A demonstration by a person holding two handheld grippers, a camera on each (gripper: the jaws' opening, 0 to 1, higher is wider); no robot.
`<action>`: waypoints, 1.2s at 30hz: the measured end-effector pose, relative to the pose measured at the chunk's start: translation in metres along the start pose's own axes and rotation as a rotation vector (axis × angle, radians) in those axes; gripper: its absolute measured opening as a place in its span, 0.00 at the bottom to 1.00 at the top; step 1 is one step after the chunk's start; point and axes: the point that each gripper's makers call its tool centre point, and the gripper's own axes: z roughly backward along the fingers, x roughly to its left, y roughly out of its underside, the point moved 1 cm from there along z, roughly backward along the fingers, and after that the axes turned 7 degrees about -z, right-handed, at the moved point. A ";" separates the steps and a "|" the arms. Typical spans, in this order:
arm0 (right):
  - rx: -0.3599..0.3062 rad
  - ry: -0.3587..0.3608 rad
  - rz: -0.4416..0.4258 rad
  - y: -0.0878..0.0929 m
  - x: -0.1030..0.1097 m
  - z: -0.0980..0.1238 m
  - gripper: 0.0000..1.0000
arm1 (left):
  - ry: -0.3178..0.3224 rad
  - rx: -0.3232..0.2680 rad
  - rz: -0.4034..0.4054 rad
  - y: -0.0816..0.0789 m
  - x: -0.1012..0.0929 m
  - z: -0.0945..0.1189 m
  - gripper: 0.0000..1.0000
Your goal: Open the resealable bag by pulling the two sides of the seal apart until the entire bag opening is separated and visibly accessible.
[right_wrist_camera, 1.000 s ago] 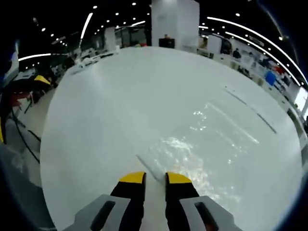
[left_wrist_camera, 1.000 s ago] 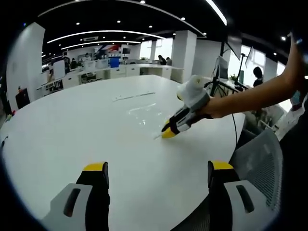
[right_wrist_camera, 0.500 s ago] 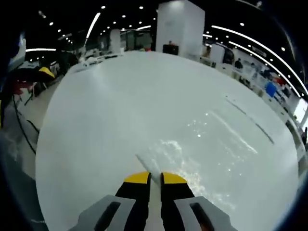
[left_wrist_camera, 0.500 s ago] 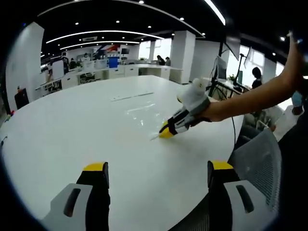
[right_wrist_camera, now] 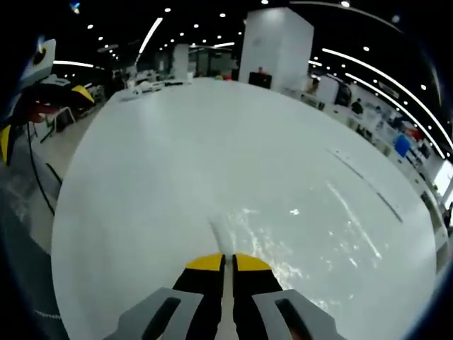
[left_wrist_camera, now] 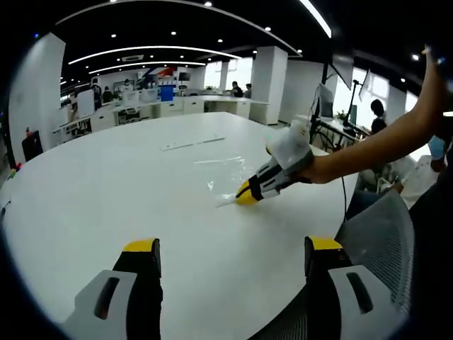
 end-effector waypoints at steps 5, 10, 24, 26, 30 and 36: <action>0.007 -0.039 -0.007 0.003 0.009 0.008 0.00 | 0.005 0.008 -0.021 0.001 -0.002 -0.001 0.81; -0.001 -0.062 -0.009 0.002 0.016 0.015 0.00 | 0.007 0.019 -0.034 0.002 -0.002 -0.002 0.81; -0.021 -0.118 -0.004 0.000 0.039 0.037 0.00 | 0.049 0.021 -0.084 0.001 -0.011 -0.007 0.77; -0.020 -0.124 0.001 0.000 0.042 0.039 0.00 | 0.059 0.022 -0.089 0.002 -0.014 -0.009 0.77; -0.021 -0.142 0.002 0.001 0.050 0.045 0.00 | 0.087 0.022 -0.097 0.002 -0.020 -0.012 0.76; -0.031 -0.166 -0.011 0.004 0.064 0.053 0.00 | 0.099 0.041 -0.101 0.004 -0.026 -0.020 0.70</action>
